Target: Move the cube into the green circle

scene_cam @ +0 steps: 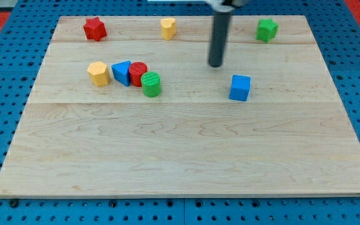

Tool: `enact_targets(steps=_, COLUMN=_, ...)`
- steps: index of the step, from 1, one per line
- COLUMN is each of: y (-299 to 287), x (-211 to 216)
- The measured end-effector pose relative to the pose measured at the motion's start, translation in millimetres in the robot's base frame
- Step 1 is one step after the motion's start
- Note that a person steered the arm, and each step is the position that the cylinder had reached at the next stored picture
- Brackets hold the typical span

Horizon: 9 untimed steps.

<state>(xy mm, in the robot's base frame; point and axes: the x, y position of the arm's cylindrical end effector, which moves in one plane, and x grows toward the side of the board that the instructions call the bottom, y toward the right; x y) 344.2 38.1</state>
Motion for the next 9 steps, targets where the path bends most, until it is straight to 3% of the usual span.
enact_targets(steps=1, y=10, x=1)
enact_targets(steps=2, y=95, x=27)
enact_targets(steps=3, y=90, x=73)
enact_targets(steps=5, y=-82, x=112)
enact_targets(steps=6, y=-18, x=135)
enact_targets(steps=7, y=26, x=99)
enact_targets(steps=9, y=-44, x=82)
